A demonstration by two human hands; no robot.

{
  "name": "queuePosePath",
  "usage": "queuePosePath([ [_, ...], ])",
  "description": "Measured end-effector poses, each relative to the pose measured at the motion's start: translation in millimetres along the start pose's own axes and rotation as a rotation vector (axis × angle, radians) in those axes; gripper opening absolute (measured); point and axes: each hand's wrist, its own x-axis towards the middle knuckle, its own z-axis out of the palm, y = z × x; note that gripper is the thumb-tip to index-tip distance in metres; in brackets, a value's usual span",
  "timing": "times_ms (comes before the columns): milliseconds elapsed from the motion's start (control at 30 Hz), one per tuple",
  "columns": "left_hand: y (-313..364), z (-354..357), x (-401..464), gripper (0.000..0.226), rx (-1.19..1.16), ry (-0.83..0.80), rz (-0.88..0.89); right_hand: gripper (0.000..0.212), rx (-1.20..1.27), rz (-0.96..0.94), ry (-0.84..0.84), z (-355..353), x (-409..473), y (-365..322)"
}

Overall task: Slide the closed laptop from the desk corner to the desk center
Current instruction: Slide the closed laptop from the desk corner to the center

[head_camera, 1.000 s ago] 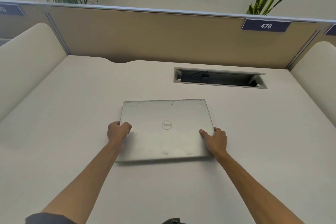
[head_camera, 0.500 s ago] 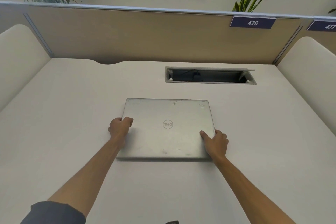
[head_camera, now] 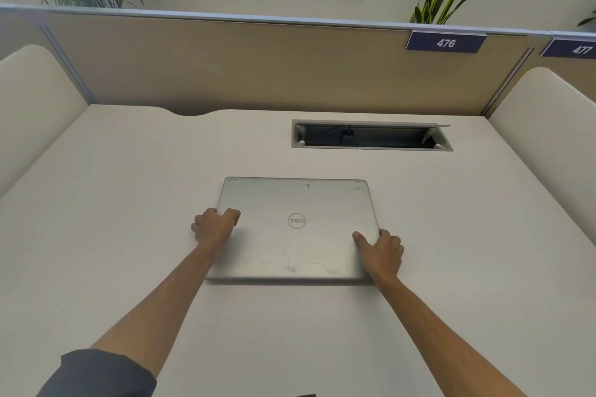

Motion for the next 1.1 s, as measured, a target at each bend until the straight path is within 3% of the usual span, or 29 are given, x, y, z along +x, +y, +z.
queuePosePath([
  [167, -10, -11, -1, 0.069, 0.073, -0.087, 0.088, 0.076, -0.035, -0.086, -0.044, -3, -2, 7],
  [267, -27, -17, -2, 0.072, 0.128, -0.115, 0.232, 0.083, -0.068, -0.225, -0.051, -8, -8, 23],
  [433, -56, -31, -22, 0.099, 0.117, -0.107, 0.286, 0.107, -0.078, -0.399, -0.082, -17, -22, 50],
  [533, -74, -40, -32, 0.099, 0.198, -0.166, 0.381, 0.12, -0.028, -0.484, -0.074, -20, -29, 59],
  [700, -106, -46, -42, 0.124, 0.241, -0.252, 0.494, 0.137, -0.045, -0.498, -0.084, -22, -35, 60],
  [900, -105, -45, -39, 0.091, 0.115, -0.174, 0.565, 0.134, 0.027, -0.434, -0.077, -22, -33, 59],
  [1100, -105, -43, -38, 0.092, 0.087, -0.159, 0.584, 0.136, 0.0, -0.418, -0.082, -20, -31, 61],
])
